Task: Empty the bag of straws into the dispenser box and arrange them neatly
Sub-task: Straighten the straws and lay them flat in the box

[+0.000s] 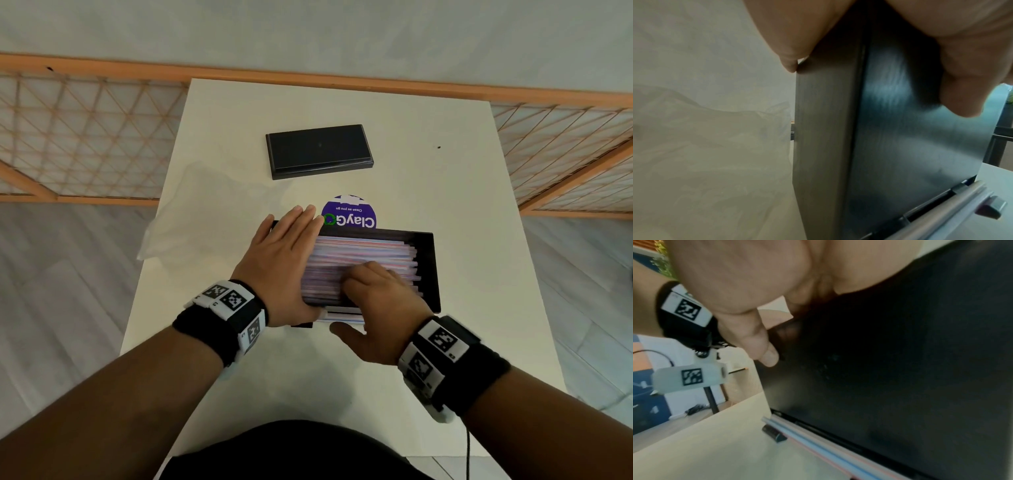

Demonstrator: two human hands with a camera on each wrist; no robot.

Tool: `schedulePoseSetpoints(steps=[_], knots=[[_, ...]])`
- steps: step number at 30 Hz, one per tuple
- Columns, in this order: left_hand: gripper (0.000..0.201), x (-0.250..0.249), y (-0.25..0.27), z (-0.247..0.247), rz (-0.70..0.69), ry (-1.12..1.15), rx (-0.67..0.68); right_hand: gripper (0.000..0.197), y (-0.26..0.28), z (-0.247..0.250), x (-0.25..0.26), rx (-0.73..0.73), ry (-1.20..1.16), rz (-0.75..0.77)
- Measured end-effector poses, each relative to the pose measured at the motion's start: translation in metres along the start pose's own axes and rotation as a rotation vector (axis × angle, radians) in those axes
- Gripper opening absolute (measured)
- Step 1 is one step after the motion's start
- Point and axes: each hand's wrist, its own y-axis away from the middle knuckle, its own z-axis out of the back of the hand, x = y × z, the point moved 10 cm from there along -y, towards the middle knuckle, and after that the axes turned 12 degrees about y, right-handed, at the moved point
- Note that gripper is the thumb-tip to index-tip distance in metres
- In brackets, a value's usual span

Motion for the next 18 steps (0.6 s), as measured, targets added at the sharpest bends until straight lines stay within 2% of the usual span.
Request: schedulePoseSetpoints(steps=[3, 6, 7, 11, 12, 13, 16, 18], knots=[[0.134, 0.000, 0.000, 0.000, -0.001, 0.006, -0.001, 0.037, -0.001, 0.009, -0.004, -0.050, -0.043, -0.043], [0.135, 0.001, -0.001, 0.000, 0.000, 0.018, -0.003, 0.045, 0.000, 0.008, -0.005, 0.002, 0.030, -0.061], [0.136, 0.001, -0.001, 0.000, 0.000, 0.024, -0.003, 0.043, 0.001, 0.013, -0.004, -0.021, 0.038, -0.059], [0.135, 0.000, -0.003, 0.001, 0.005, 0.031, -0.012, 0.020, 0.018, 0.041, 0.023, -0.199, -0.056, 0.035], [0.136, 0.000, -0.004, 0.002, 0.007, 0.043, -0.007, 0.017, 0.024, 0.037, 0.033, -0.166, -0.054, 0.064], [0.137, 0.001, -0.005, 0.002, 0.006, 0.057, 0.001, 0.018, 0.027, 0.022, 0.040, -0.062, -0.012, 0.077], [0.125, 0.000, -0.004, 0.006, -0.036, 0.098, -0.026, 0.037, 0.036, -0.049, 0.028, 0.381, 0.196, -0.032], [0.110, 0.000, -0.003, 0.009, -0.050, 0.159, -0.076, 0.055, 0.032, -0.074, 0.013, 0.440, 0.275, -0.085]])
